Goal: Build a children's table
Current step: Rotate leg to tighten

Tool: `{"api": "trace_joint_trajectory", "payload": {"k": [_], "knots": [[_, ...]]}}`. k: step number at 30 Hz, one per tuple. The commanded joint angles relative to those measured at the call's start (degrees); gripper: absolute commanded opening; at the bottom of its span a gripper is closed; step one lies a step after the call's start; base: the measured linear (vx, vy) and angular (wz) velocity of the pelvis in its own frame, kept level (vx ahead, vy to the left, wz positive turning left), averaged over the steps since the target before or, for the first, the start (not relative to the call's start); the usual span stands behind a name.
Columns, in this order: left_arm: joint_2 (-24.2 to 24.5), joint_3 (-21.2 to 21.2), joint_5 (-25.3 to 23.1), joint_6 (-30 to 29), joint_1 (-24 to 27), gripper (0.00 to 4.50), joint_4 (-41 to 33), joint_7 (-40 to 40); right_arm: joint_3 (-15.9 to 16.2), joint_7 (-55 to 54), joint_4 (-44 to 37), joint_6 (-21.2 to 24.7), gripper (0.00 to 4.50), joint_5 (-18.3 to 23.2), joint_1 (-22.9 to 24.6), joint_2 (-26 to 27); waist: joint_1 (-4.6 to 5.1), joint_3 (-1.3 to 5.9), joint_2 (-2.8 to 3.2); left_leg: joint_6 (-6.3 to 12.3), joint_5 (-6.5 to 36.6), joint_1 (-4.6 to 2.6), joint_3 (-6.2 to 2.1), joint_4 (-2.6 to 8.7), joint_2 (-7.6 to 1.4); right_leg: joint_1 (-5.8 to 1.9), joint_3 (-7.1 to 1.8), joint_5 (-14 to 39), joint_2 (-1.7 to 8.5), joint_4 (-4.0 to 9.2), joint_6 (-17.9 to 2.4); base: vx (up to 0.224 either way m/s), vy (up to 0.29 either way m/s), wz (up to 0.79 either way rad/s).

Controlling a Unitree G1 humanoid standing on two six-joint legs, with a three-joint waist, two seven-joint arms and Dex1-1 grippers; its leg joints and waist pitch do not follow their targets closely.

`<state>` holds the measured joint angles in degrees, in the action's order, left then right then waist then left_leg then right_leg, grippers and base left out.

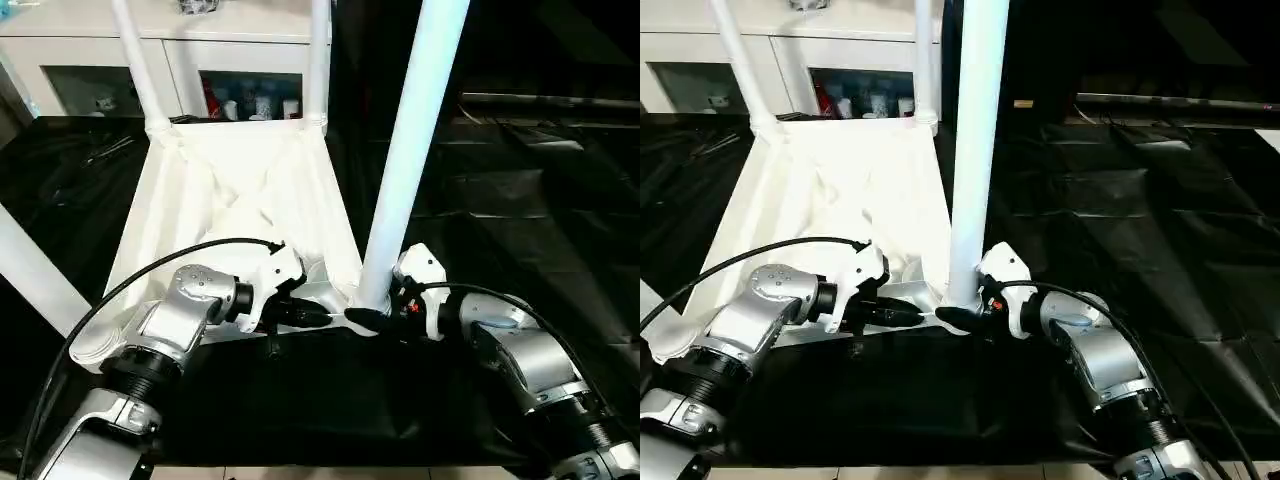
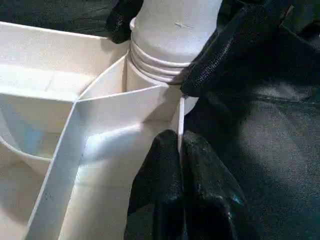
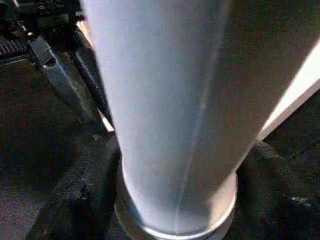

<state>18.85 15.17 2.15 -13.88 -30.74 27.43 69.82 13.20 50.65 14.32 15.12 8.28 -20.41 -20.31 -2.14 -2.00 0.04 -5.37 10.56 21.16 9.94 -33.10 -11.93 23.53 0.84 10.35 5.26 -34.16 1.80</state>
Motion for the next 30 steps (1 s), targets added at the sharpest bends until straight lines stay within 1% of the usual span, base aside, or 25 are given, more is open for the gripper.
{"api": "trace_joint_trajectory", "payload": {"k": [1, 3, 5, 6, 8, 9, 10, 11, 12, 13, 14, 15, 16, 17, 19, 20, 22, 23, 24, 25, 26, 27, 28, 29, 30], "knots": [[-0.9, 0.1, 2.1, -0.2, 0.6, 0.0, -1.6, 0.8, -0.5, -0.7, 0.7, -1.0, 2.88, -0.7, -0.4, 0.1, -0.18, 3.33, -0.7, 4.75, 7.7, -0.26, 0.76, 3.2, -0.24, -3.24, -0.7, 2.8, 1.05, 2.79, -15.6, 0.0, 0.0, 0.0], [-1.2, 0.0, 2.0, -0.1, 0.5, 0.0, -1.2, 0.1, -0.8, -1.3, 0.8, -1.1, 2.75, -0.4, -0.1, 0.6, -0.17, 3.32, -0.66, 4.77, 7.8, -0.32, 0.78, 3.19, -0.26, -3.18, -0.7, 2.9, 1.05, 2.81, -15.6, 0.0, 0.0, 0.0], [-1.8, -0.3, 1.6, -0.4, 0.3, 0.0, -0.4, -1.5, -1.3, -2.8, 1.1, -1.4, 2.73, -0.2, 0.2, 1.5, -0.1, 3.31, -0.66, 4.57, 8.0, -0.23, 0.73, 3.21, -0.23, -3.23, -0.7, 3.2, 1.06, 2.81, -15.5, 0.0, 0.0, 0.0], [-3.3, -0.3, 0.4, -0.4, -0.2, 0.0, 1.2, -4.9, -2.4, -6.9, 2.5, -1.3, 2.71, -0.7, 0.1, 3.4, 0.09, 3.22, -0.66, 4.26, 8.2, -0.26, 0.8, 3.24, -0.23, -3.07, -0.71, 3.7, 1.0, 2.93, -15.4, 0.0, 0.0, 0.0], [-6.7, -0.2, -2.0, -0.4, -1.1, 0.0, 4.3, -12.4, -4.4, -15.2, 5.3, -1.2, 2.7, -1.8, -0.2, 7.4, 0.16, 3.06, -0.62, 3.43, 9.1, -0.26, 0.79, 3.35, -0.18, -3.0, -0.71, 5.6, 1.03, 3.2, -15.1, 0.0, 0.0, 0.0], [-9.3, -0.2, -3.3, -0.3, -1.7, 0.0, 6.2, -17.5, -5.9, -20.8, 6.8, -0.7, 2.69, -2.0, -0.4, 10.1, 0.27, 3.0, -0.83, 2.14, 10.6, -0.33, 0.72, 3.53, -0.11, -3.0, -0.67, 9.4, 1.13, 3.59, -14.1, 0.0, 0.0, 0.0], [-9.6, -0.2, -3.5, -0.3, -1.8, 0.0, 6.4, -18.1, -6.1, -21.4, 7.0, -0.6, 2.69, -2.0, -0.4, 10.4, 0.33, 2.88, -0.87, 1.2, 12.2, -0.42, 0.67, 3.68, -0.1, -2.85, -0.72, 13.1, 1.16, 3.96, -12.9, 0.0, 0.0, 0.0], [-10.6, -0.2, -3.6, -0.6, -1.9, 0.0, 6.9, -19.4, -6.8, -23.7, 7.4, -0.2, 2.69, -2.0, -0.5, 11.6, 0.27, 2.95, -0.99, 1.02, 12.6, -0.4, 0.6, 3.7, -0.02, -3.0, -0.66, 14.4, 1.19, 4.03, -12.2, 0.0, 0.0, 0.0], [-12.0, -0.2, -3.8, -0.9, -2.1, 0.0, 7.6, -21.1, -7.7, -26.1, 7.7, 0.6, 2.69, -1.6, -0.7, 13.1, 0.2, 2.91, -0.77, 0.99, 13.2, -0.53, 0.58, 3.81, -0.13, -2.74, -0.78, 15.7, 1.22, 4.3, -11.4, 0.0, 0.0, 0.0], [-13.9, 0.1, -4.3, -0.9, -2.5, 0.0, 8.6, -23.4, -8.4, -28.7, 8.1, 1.2, 2.69, -1.5, -1.1, 14.9, 0.22, 2.96, -0.68, 0.99, 13.2, -0.43, 0.55, 3.83, -0.04, -2.71, -0.8, 15.8, 1.14, 4.35, -10.8, 0.0, 0.0, 0.0], [-14.6, 0.3, -4.5, -0.9, -2.7, 0.0, 9.0, -24.4, -8.5, -29.5, 8.2, 1.3, 2.69, -1.5, -1.3, 15.5, 0.22, 2.96, -0.68, 0.99, 13.2, -0.43, 0.55, 3.83, -0.04, -2.71, -0.8, 15.8, 1.14, 4.35, -10.8, 0.0, 0.0, 0.0], [-16.8, 1.3, -5.7, -0.4, -3.2, 0.0, 10.3, -27.4, -8.9, -32.2, 8.7, 1.1, 2.69, -1.7, -2.2, 17.5, 0.23, 3.1, -0.78, 1.01, 12.3, -0.32, 0.53, 3.8, 0.0, -2.79, -0.78, 14.2, 1.05, 4.27, -10.5, 0.0, 0.0, 0.0], [-17.8, 2.1, -6.6, 0.1, -3.4, 0.0, 10.9, -28.0, -9.0, -33.3, 9.0, 0.5, 2.69, -2.1, -2.9, 18.6, 0.26, 3.16, -0.44, 1.05, 11.9, -0.27, 0.51, 3.76, 0.04, -2.74, -0.78, 13.5, 1.05, 4.21, -10.5, 0.0, 0.0, 0.0], [-18.0, 2.2, -6.6, 0.2, -3.4, 0.0, 11.0, -27.9, -9.0, -33.3, 9.0, 0.5, 2.69, -2.0, -3.0, 18.8, 0.25, 3.16, -0.55, 1.04, 11.8, -0.25, 0.54, 3.76, 0.08, -2.78, -0.75, 13.3, 1.01, 4.29, -10.4, 0.0, 0.0, 0.0], [-18.6, 2.1, -6.6, 0.4, -3.4, 0.0, 11.2, -28.0, -9.0, -33.0, 9.0, 0.5, 2.69, -2.2, -3.3, 19.4, 0.09, 3.3, -0.61, 1.72, 10.9, -0.12, 0.53, 3.67, 0.09, -3.0, -0.72, 10.9, 1.02, 4.07, -10.6, 0.0, 0.0, 0.0], [-18.8, 1.7, -6.4, 0.6, -3.5, 0.0, 11.1, -27.7, -8.7, -32.3, 8.7, 0.4, 2.69, -2.2, -3.3, 19.5, 0.04, 3.28, -0.47, 2.07, 10.7, -0.18, 0.56, 3.64, 0.1, -2.92, -0.71, 10.2, 0.99, 4.09, -10.8, 0.0, 0.0, 0.0], [-18.3, 1.2, -5.7, 0.8, -3.5, 0.0, 10.2, -26.7, -8.2, -31.0, 8.0, 0.0, 2.69, -1.9, -3.0, 19.3, 0.04, 3.26, -0.52, 2.28, 11.1, -0.15, 0.56, 3.68, 0.09, -2.97, -0.67, 10.4, 1.02, 4.11, -11.0, 0.0, 0.0, 0.0], [-17.6, 0.7, -5.4, 0.8, -3.6, 0.0, 9.8, -26.2, -9.0, -29.9, 7.1, 0.3, 2.69, -0.4, -2.5, 19.4, 0.05, 3.24, -0.5, 2.31, 11.3, -0.14, 0.54, 3.73, 0.08, -2.98, -0.66, 10.7, 1.05, 4.14, -11.0, 0.0, 0.0, 0.0], [-17.5, 0.6, -5.3, 0.8, -3.6, 0.0, 9.8, -26.2, -9.1, -29.8, 6.9, 0.4, 2.69, -0.2, -2.4, 19.4, 0.07, 3.24, -0.46, 2.34, 11.6, -0.18, 0.54, 3.76, 0.03, -2.92, -0.66, 11.0, 1.04, 4.17, -11.0, 0.0, 0.0, 0.0], [-17.1, 0.4, -5.2, 1.0, -3.6, 0.0, 9.7, -25.9, -9.4, -29.2, 6.6, 0.5, 3.04, 0.4, -2.3, 19.4, 0.07, 3.23, -0.45, 2.36, 11.7, -0.17, 0.52, 3.77, 0.02, -2.93, -0.65, 11.1, 1.05, 4.18, -11.0, 0.0, 0.0, 0.0], [-15.8, -0.2, -4.3, 1.1, -3.1, 0.0, 8.6, -23.4, -9.4, -26.9, 5.7, 0.4, 3.25, 1.1, -2.0, 18.4, 0.07, 3.26, -0.79, 2.44, 11.8, -0.12, 0.53, 3.78, 0.04, -2.98, -0.62, 11.3, 1.06, 4.2, -11.0, 0.0, 0.0, 0.0], [-15.5, -0.3, -4.1, 1.2, -3.0, 0.0, 8.3, -22.7, -9.4, -26.3, 5.6, 0.3, 3.39, 1.2, -2.0, 18.1, -0.05, 3.31, -0.56, 2.67, 11.7, -0.16, 0.49, 3.78, -0.01, -2.99, -0.64, 11.0, 1.13, 4.1, -11.2, 0.0, 0.0, 0.0], [-15.1, -0.3, -3.9, 1.2, -2.8, 0.0, 8.0, -21.9, -9.2, -25.6, 5.3, 0.3, 3.48, 1.3, -1.9, 17.6, 0.03, 3.27, -0.61, 2.9, 11.6, -0.06, 0.52, 3.8, -0.01, -3.04, -0.66, 10.6, 1.13, 4.08, -11.2, 0.0, 0.0, 0.0], [-13.5, -0.2, -3.3, 1.5, -2.1, 0.0, 6.9, -19.2, -8.6, -23.0, 4.5, 0.2, 3.48, 1.3, -1.5, 15.9, 0.01, 3.25, -0.72, 3.15, 11.4, -0.02, 0.47, 3.82, -0.03, -3.1, -0.58, 10.4, 1.12, 4.02, -11.4, 0.0, 0.0, 0.0], [-12.0, -0.1, -2.8, 1.4, -1.5, 0.0, 5.9, -16.7, -7.9, -20.1, 3.7, 0.5, 3.66, 1.4, -1.1, 14.1, -0.02, 3.24, -0.79, 3.61, 11.1, 0.05, 0.49, 3.78, -0.08, -3.25, -0.59, 10.0, 1.12, 4.0, -11.4, 0.0, 0.0, 0.0]]}}
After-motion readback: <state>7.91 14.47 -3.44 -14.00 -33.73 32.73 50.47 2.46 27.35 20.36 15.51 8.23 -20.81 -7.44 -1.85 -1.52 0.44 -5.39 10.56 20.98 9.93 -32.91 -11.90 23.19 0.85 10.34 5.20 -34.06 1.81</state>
